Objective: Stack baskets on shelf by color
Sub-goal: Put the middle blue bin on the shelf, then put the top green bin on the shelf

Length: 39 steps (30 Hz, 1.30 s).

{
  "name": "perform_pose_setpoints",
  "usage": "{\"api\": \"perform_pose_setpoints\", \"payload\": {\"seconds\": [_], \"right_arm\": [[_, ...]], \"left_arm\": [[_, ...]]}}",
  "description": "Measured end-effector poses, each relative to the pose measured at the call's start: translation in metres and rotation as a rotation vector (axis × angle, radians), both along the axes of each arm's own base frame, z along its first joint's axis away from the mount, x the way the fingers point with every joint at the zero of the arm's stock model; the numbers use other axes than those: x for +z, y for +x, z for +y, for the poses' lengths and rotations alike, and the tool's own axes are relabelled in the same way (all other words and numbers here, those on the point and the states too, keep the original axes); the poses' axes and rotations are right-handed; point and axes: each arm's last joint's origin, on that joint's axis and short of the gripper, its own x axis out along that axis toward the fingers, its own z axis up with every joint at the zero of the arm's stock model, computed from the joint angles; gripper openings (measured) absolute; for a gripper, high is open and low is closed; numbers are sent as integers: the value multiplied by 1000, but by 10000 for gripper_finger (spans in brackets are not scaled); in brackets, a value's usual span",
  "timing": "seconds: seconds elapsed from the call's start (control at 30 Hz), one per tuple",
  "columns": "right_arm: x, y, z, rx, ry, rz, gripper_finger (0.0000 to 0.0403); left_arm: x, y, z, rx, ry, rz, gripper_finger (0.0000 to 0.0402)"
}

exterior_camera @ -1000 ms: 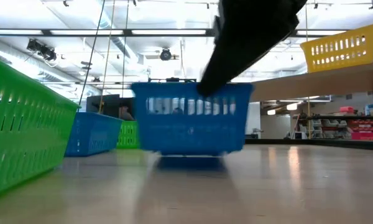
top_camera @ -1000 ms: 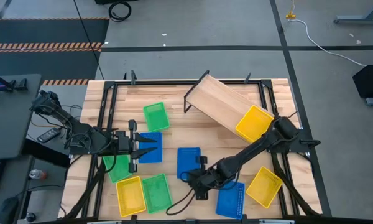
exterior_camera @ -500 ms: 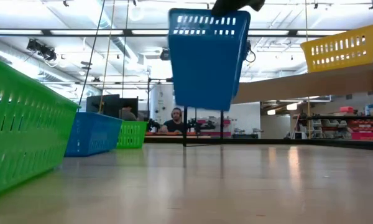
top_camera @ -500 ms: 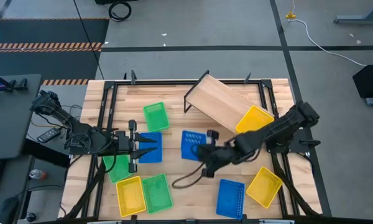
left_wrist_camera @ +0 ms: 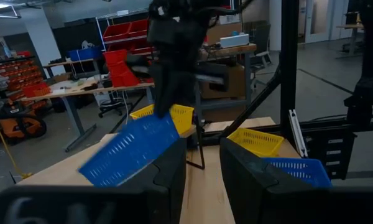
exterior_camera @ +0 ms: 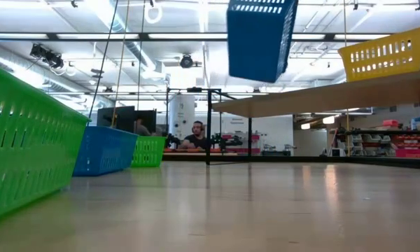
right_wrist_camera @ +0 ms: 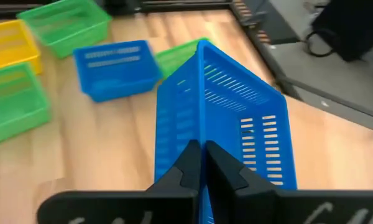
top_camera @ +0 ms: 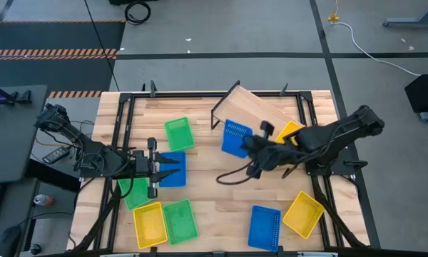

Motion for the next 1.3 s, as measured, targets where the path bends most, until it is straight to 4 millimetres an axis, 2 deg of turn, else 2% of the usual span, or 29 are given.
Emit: {"api": "perform_pose_setpoints", "payload": {"seconds": [0.13,0.3,0.47,0.83,1.13,1.3], "right_arm": [[5,-16,-10,-71,-29,28,15],[-2,-34,-21,-181,-50,152,16],[-7,-43,-26,-258,-56,237,16],[-8,-41,-38,-339,-10,222,22],[-19,-27,-41,-355,2,286,93],[-31,-16,-38,-347,-24,339,110]], "left_arm": [[0,0,0,0,0,0,105],[0,0,0,0,-3,0,105],[0,0,0,0,-3,0,105],[0,0,0,0,-3,-1,105],[0,0,0,0,-3,-1,105],[0,0,0,0,-3,-1,105]]}}
